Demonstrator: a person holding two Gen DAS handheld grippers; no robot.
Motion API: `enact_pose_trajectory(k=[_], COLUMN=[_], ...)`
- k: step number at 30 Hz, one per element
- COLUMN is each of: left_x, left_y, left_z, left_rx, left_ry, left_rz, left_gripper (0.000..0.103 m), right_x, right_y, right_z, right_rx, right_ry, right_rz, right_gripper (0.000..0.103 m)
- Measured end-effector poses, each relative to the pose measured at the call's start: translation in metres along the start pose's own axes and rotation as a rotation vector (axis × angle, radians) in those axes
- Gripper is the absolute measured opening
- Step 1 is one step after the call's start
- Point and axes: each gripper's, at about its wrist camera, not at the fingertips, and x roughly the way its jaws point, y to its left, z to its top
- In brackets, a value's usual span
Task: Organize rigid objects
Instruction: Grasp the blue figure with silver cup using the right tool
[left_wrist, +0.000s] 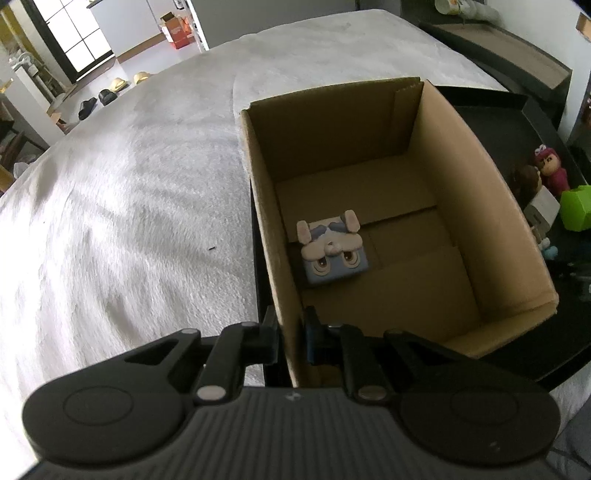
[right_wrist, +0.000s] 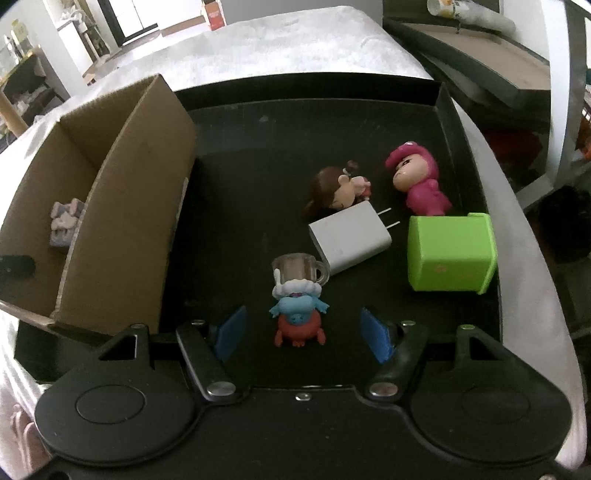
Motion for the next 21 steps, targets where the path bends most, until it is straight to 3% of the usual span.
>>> enact_pose_trajectory(k=[10, 13, 14, 15, 16, 21], left_x=[-0.002, -0.002, -0.003, -0.002, -0.002, -0.003], left_y=[0.003, 0.004, 0.004, 0.005, 0.005, 0.006], left_z=[-0.003, -0.003, -0.002, -0.002, -0.002, -0.004], left_rx=[-0.039, -0.048, -0.052, -0.055, -0.058, -0.080], left_ry=[-0.018, -0.021, -0.021, -0.022, -0.023, -0.028], left_rz=[-0.008, -0.010, -0.011, -0.011, -0.010, -0.014], left_gripper=[0.011, 0.011, 0.011, 0.011, 0.011, 0.011], right_x=[0.012, 0.013, 0.014, 0.014, 0.013, 0.000], right_y=[0.003, 0.011, 0.012, 0.015, 0.017, 0.017], right_z=[-0.001, -0.001, 0.000, 0.001, 0.003, 0.003], right_rx=[-0.025, -0.083, -0.090, -0.097, -0.107, -0.098], right_ry=[0.016, -0.004, -0.010, -0.012, -0.010, 0.015], right_rz=[-0.037, -0.061, -0.060, -0.056, -0.053, -0.027], right_gripper=[0.068, 0.066, 0.064, 0.055, 0.039, 0.038])
